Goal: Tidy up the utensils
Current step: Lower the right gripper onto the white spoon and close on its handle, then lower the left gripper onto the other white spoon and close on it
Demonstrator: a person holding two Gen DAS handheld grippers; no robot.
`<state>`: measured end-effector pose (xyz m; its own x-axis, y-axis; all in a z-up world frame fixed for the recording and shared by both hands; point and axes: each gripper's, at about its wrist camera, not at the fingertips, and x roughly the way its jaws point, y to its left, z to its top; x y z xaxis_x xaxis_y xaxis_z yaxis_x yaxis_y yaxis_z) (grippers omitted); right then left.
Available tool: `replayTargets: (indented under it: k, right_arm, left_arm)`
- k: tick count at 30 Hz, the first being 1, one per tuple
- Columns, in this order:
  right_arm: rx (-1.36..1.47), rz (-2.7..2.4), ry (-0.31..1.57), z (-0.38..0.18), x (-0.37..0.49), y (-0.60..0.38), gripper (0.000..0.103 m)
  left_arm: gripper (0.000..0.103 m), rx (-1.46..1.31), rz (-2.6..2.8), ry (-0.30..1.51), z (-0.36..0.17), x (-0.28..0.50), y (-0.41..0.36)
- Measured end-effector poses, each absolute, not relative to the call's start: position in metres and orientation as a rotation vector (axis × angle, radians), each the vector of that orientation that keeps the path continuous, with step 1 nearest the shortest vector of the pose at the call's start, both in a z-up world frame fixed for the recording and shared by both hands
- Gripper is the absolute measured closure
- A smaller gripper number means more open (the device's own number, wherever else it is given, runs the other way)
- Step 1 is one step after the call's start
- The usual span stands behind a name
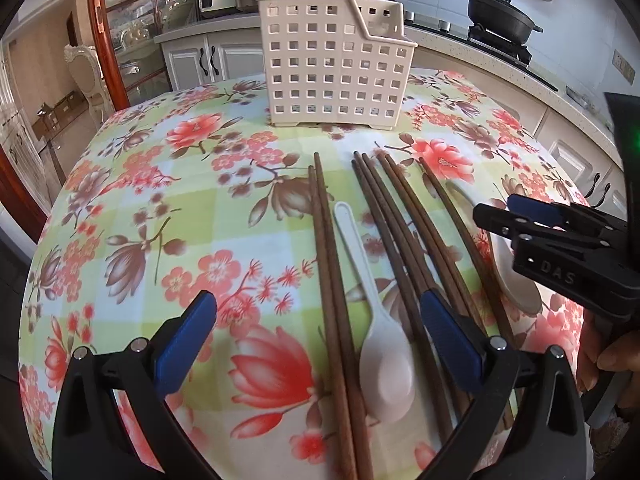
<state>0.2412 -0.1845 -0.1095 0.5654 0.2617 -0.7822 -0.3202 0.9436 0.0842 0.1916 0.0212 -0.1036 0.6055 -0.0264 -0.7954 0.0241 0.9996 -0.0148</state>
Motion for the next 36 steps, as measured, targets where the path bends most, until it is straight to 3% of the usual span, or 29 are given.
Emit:
replayTargets:
  k: [4, 9, 13, 17, 22, 25, 30, 33, 34, 36]
  right_arm:
    - [-0.079, 0.347, 0.933, -0.114, 0.249, -0.182, 0.057]
    - [-0.124, 0.333, 0.951, -0.117, 0.255, -0.174, 0.066]
    - [-0.124, 0.338, 0.956, -0.116, 0.257, -0.177, 0.088]
    - [-0.1, 0.344, 0.942, -0.113, 0.255, -0.184, 0.092]
    - [-0.061, 0.362, 0.951, -0.115, 0.253, -0.189, 0.092]
    - [-0.047, 0.391, 0.953, -0.116, 0.25, -0.187, 0.092]
    - [-0.045, 0.432, 0.958, -0.116, 0.247, -0.184, 0.088]
    - [-0.027, 0.457, 0.963, -0.115, 0.246, -0.186, 0.073]
    - [-0.023, 0.466, 0.96, -0.113, 0.245, -0.187, 0.063]
    - [-0.021, 0.484, 0.95, -0.11, 0.243, -0.188, 0.06]
  left_arm:
    - [0.006, -0.021, -0.047, 0.915, -0.103, 0.196, 0.018]
    - [0.018, -0.018, -0.093, 0.93, -0.104, 0.201, 0.009]
    - [0.021, -0.02, -0.119, 0.934, -0.101, 0.202, 0.004]
    - [0.035, -0.042, -0.149, 0.948, -0.097, 0.204, 0.001]
    - [0.054, -0.05, -0.198, 0.967, -0.098, 0.208, -0.003]
    - [0.059, -0.031, -0.22, 0.983, -0.102, 0.21, -0.011]
    - [0.059, -0.016, -0.203, 0.98, -0.104, 0.214, -0.016]
    - [0.059, -0.027, -0.205, 0.982, -0.104, 0.214, -0.013]
    - [0.059, -0.03, -0.206, 0.983, -0.104, 0.213, -0.012]
    - [0.059, -0.027, -0.209, 0.987, -0.104, 0.213, -0.012]
